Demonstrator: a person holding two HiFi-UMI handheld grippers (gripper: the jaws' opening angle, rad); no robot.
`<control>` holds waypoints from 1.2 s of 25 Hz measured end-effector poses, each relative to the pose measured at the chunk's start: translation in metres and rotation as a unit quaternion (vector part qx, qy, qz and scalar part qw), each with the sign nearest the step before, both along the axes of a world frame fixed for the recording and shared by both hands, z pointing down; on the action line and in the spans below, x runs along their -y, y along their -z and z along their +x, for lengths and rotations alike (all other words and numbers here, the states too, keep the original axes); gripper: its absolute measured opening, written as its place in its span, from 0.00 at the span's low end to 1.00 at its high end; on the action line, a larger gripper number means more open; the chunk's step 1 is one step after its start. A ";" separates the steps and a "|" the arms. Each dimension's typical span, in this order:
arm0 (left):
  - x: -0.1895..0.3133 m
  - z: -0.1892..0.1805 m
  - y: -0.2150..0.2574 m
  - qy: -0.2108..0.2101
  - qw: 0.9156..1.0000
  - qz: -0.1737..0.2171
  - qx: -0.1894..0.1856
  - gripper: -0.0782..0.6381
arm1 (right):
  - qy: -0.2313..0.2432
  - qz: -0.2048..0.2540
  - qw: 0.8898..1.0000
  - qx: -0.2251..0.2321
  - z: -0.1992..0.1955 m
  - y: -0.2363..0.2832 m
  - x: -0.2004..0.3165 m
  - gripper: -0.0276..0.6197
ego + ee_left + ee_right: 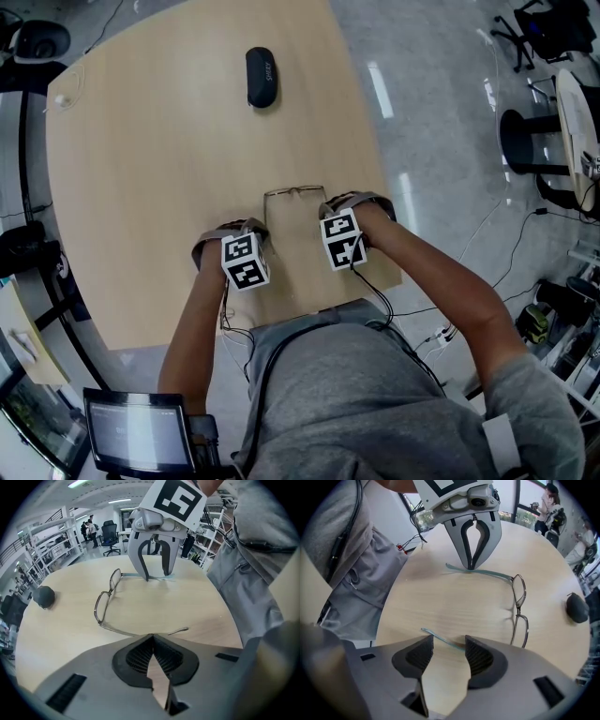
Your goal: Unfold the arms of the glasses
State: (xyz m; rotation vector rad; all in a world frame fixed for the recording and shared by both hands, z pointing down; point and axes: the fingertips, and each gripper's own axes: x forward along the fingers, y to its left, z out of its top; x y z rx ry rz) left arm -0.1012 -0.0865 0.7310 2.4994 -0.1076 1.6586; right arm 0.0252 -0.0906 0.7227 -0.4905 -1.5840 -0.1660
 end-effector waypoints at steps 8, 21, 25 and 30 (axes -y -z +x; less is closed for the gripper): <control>0.001 0.000 0.001 0.037 0.999 -0.015 -0.020 0.12 | 0.020 0.003 1.000 0.007 0.008 -0.001 0.005 0.37; 0.004 0.014 0.010 0.089 0.995 0.001 -0.050 0.12 | -0.043 0.012 0.997 0.060 0.008 0.018 0.008 0.37; 0.005 0.021 0.028 0.131 0.987 0.006 -0.090 0.12 | -0.072 0.018 0.994 0.081 0.006 0.029 0.009 0.37; -0.001 0.028 0.062 0.176 0.977 0.034 -0.115 0.12 | -0.141 0.027 0.980 0.135 0.004 0.057 0.003 0.37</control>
